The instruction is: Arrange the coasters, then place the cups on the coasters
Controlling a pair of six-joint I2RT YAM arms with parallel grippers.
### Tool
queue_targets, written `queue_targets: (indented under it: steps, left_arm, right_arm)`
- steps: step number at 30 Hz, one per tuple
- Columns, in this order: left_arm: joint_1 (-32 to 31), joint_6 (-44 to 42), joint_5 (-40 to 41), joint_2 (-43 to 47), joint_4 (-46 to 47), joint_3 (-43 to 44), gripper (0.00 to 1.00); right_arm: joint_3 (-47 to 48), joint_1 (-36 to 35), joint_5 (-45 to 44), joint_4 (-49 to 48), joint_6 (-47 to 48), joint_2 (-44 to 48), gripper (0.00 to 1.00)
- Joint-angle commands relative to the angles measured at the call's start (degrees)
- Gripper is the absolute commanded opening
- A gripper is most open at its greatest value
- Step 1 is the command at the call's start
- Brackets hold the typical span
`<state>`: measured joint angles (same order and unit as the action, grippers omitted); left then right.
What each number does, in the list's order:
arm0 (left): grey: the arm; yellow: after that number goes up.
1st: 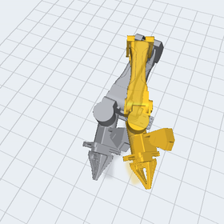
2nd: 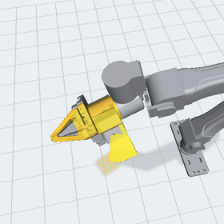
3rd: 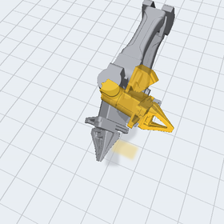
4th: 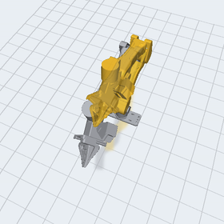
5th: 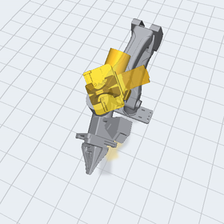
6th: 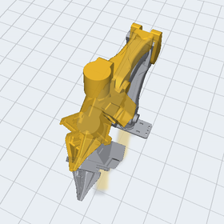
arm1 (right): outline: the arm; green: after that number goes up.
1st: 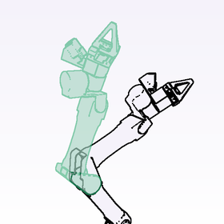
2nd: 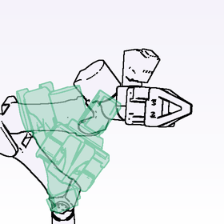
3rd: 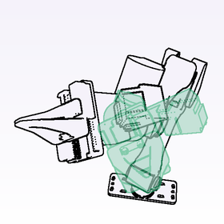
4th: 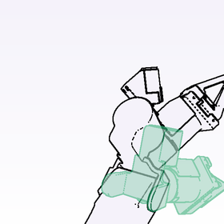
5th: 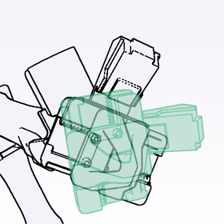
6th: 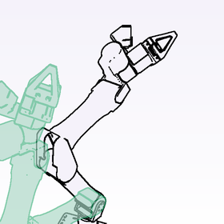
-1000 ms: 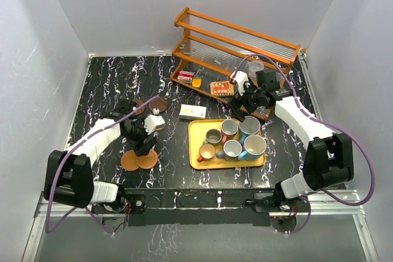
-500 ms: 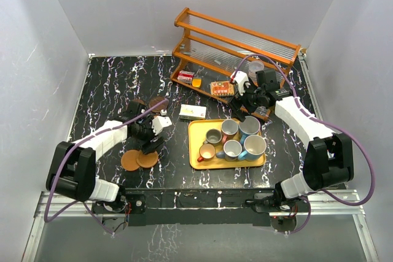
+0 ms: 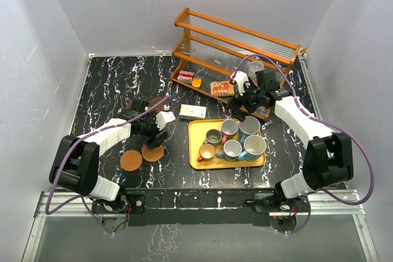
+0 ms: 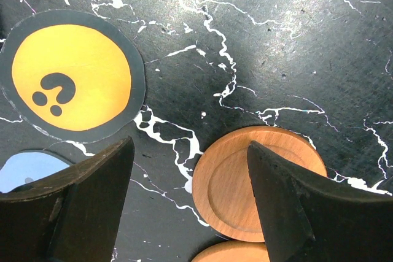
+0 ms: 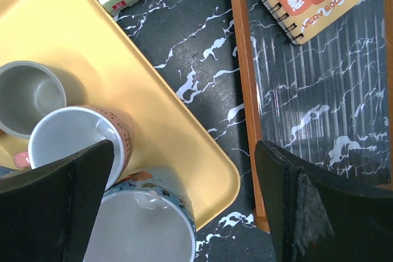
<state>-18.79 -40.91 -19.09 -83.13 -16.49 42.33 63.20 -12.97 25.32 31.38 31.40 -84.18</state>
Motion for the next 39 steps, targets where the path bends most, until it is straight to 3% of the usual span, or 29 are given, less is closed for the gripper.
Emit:
queue_targets:
  steps: [1,18,39]
  left_arm:
    - [-1.3,-0.2,1.5,-1.8,1.1,-1.2,0.72]
    - [-1.4,2.3,6.4,-2.4,3.8,-0.1,0.70]
    - [1.9,4.2,-3.0,4.4,-6.6,5.7,0.76]
  right_arm:
    - [1.3,0.2,-0.3,-2.7,0.4,-0.1,0.98]
    - [1.5,0.3,-0.2,-2.4,0.4,-0.3,0.98]
    - [2.3,0.2,1.3,-1.6,0.0,-0.3,0.98]
